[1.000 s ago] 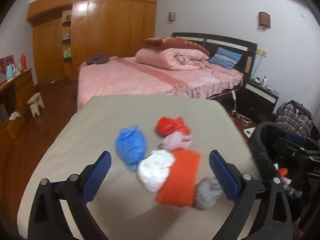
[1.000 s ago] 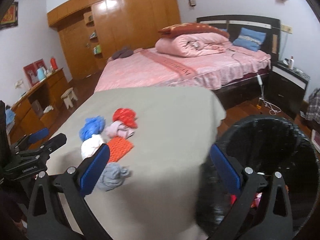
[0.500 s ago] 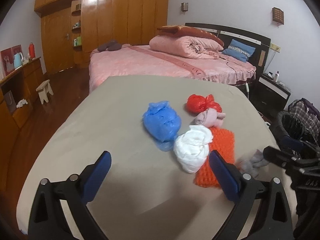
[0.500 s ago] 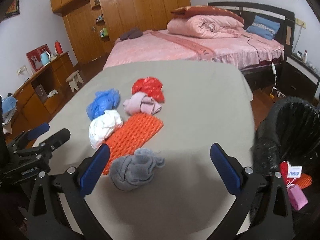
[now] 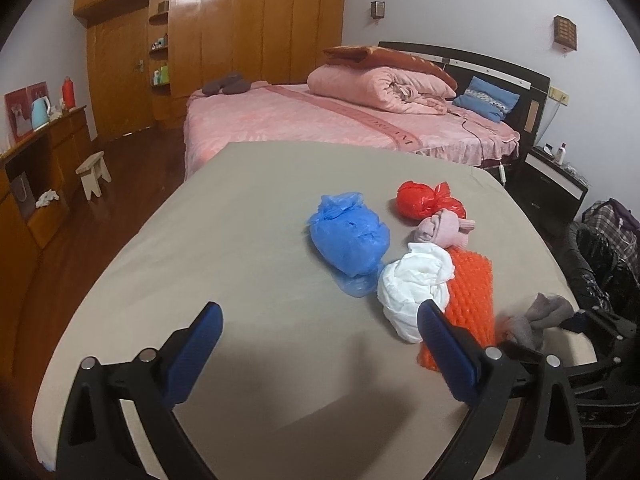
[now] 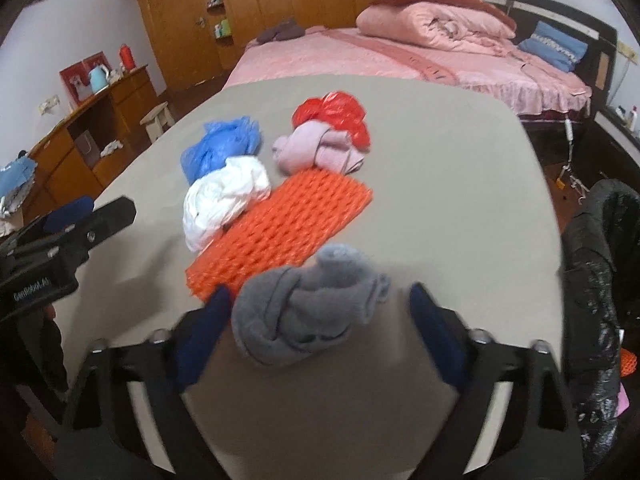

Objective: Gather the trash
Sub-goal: 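Move both grippers back to the pile and grasp the grey sock with the right gripper, then grasp the white plastic bag with the left gripper while the right holds the grey sock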

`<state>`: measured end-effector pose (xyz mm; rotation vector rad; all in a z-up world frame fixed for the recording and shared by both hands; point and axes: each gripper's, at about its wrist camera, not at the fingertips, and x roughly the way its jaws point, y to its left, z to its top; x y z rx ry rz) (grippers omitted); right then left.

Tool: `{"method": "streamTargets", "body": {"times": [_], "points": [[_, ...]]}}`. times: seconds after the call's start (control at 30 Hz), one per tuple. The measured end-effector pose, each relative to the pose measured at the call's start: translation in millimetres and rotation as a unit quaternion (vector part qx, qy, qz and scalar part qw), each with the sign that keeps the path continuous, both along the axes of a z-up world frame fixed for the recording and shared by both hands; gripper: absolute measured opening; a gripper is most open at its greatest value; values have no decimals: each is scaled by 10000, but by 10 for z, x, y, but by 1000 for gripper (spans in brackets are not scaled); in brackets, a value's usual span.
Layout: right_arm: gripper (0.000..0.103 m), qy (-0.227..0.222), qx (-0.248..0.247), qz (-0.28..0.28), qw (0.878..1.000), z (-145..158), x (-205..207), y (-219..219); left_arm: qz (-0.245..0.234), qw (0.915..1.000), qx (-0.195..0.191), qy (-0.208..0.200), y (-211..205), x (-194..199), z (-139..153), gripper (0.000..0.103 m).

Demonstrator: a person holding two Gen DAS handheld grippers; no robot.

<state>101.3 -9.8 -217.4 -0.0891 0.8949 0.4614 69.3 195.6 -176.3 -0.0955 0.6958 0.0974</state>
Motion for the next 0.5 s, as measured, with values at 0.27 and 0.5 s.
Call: {"method": "streamTargets", "body": {"times": [0.27,0.5], "points": [[49,200,289,292,9990,-1,-55,-30,-36,10000,-89,10,-35,37,-1,96],[49,14,340,-89,9994,171,40,-273,-251,9994,-217,10,-193,161,-9,92]]}}
